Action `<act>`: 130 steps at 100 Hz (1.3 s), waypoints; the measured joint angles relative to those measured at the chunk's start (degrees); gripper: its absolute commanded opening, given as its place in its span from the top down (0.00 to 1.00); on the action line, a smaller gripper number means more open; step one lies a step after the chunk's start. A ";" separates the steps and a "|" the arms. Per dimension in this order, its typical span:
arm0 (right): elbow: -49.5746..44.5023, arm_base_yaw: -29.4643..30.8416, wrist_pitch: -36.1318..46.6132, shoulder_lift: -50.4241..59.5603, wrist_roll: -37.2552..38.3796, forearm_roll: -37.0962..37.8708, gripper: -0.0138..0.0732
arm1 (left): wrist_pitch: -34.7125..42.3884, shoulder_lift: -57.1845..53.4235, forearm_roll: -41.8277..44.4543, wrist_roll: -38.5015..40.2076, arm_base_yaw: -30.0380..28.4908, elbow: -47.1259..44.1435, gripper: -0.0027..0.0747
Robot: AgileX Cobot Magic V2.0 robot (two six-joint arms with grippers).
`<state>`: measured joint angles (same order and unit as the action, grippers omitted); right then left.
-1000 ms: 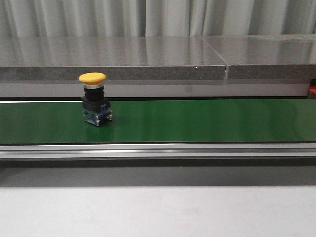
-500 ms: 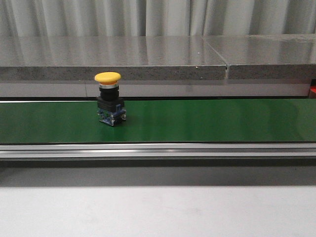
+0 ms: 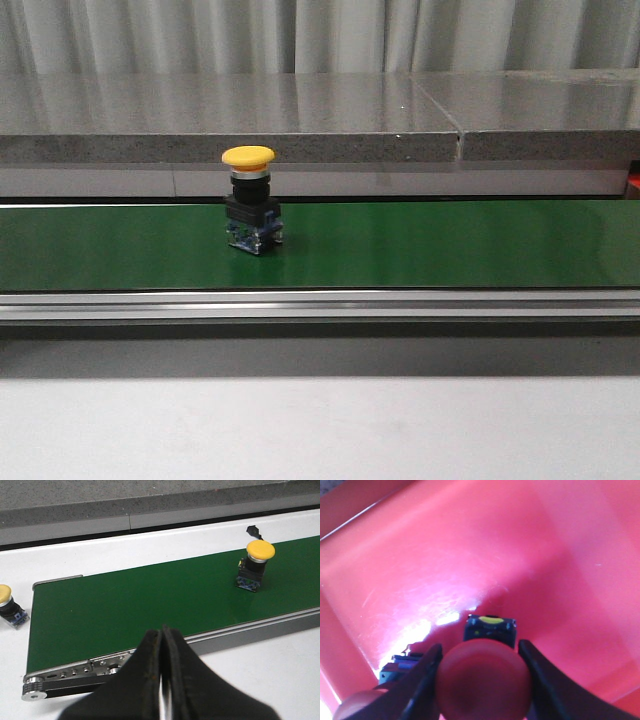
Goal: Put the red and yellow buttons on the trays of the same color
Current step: 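Carry the red button into the red tray and open the right gripper, then move the right gripper back over the yellow button on the belt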
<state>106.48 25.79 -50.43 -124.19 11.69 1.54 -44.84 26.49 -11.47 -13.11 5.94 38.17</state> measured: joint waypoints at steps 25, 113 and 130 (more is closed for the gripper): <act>0.00 0.09 0.33 -0.34 0.12 -0.44 0.25 | 0.00 0.00 0.00 0.00 0.00 0.00 0.99; -0.68 -0.55 -4.73 14.00 0.12 -0.16 0.36 | 0.00 0.00 0.00 0.00 0.00 0.00 0.99; -7.07 -2.24 -4.73 21.19 -0.10 -0.16 0.36 | 0.00 0.00 0.00 0.00 0.00 0.00 0.99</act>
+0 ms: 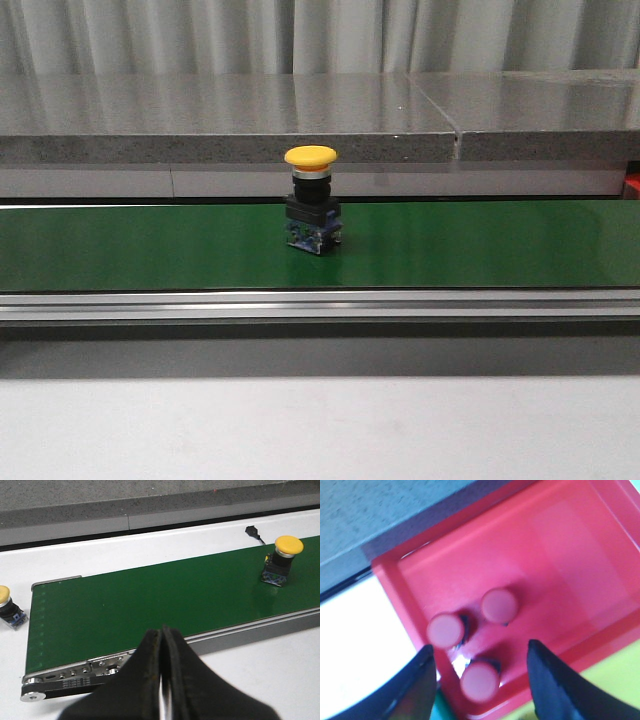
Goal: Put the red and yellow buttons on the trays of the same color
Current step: 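Move the right gripper back over the yellow button on the belt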
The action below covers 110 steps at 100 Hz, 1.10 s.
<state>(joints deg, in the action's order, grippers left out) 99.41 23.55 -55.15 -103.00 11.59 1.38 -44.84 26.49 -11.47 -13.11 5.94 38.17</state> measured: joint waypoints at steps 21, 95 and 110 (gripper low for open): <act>-10.81 -4.24 1.81 10.39 -0.26 0.00 0.36 | 0.00 0.00 0.00 0.00 0.00 0.00 0.99; -20.38 -24.10 -1.29 24.33 -3.83 0.00 0.33 | 0.00 0.00 0.00 0.00 0.00 0.00 0.99; -20.38 -27.94 -1.29 22.46 -8.72 -1.99 0.19 | 0.00 0.00 0.00 0.00 0.00 0.00 0.99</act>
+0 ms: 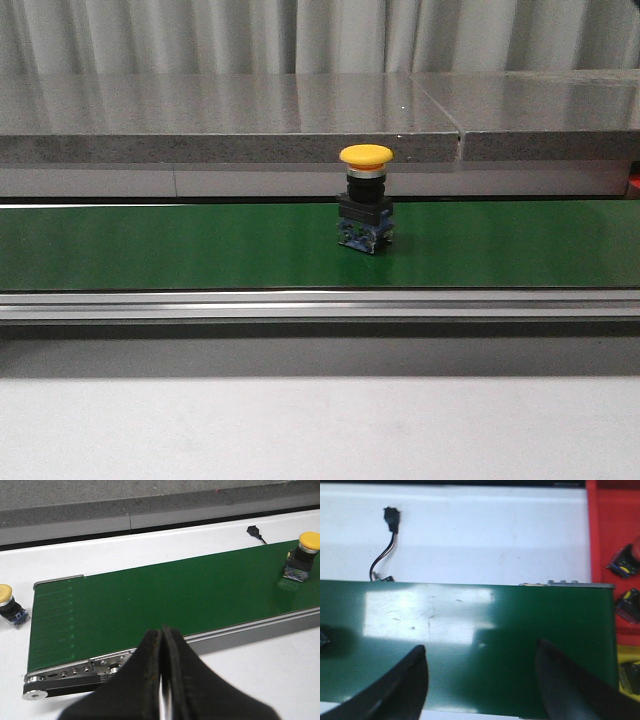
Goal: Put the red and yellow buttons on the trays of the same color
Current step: 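Move the right gripper back over the yellow button on the belt, then grasp the yellow button with the right gripper and lift it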
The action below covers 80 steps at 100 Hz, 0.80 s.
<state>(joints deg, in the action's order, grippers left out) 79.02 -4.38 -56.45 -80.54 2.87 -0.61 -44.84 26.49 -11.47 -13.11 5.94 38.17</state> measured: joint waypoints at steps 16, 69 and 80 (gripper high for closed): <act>0.00 -3.88 -0.98 -3.45 -7.46 -4.79 0.19 | 0.00 0.00 0.00 0.00 0.00 0.00 0.99; 11.40 -13.96 -13.82 -18.75 -24.90 -11.68 0.22 | 0.00 0.00 0.00 0.00 0.00 0.00 0.99; 11.49 -14.51 -13.87 -20.97 -25.51 -12.13 0.22 | 0.00 0.00 0.00 0.00 0.00 0.00 0.99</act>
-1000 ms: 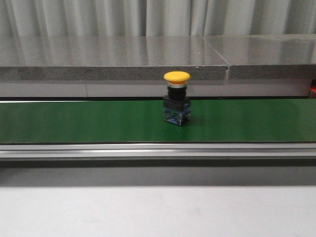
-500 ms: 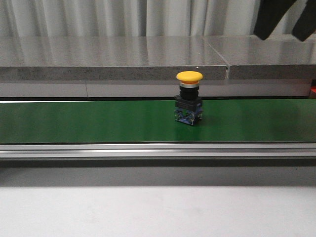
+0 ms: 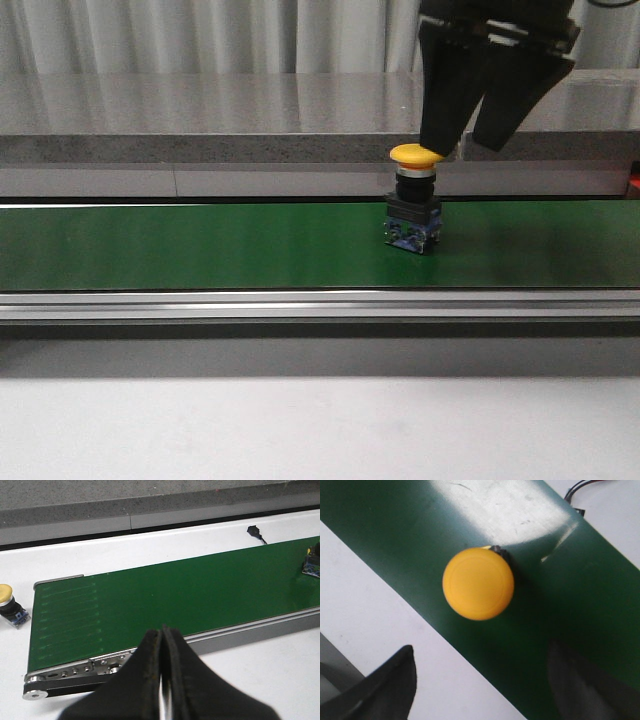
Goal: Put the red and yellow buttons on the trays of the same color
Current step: 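Grasp the yellow button with the right gripper and lift it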
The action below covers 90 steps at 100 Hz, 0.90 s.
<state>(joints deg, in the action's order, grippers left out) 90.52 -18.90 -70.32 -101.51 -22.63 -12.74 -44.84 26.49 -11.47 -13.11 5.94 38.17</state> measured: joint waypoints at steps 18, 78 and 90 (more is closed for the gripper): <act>0.00 -0.02 2.54 -3.52 -1.73 -1.12 0.22 | 0.00 0.00 0.00 0.00 0.00 0.00 0.99; -2.01 -0.12 11.72 0.04 2.99 -2.33 0.63 | 0.00 0.00 0.00 0.00 0.00 0.00 0.99; -6.23 1.40 14.57 4.84 8.11 -2.46 0.63 | 0.00 0.00 0.00 0.00 0.00 0.00 0.99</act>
<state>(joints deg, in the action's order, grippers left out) 84.28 -17.50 -55.75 -96.67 -14.52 -15.20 -44.84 26.49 -11.47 -13.11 5.94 38.17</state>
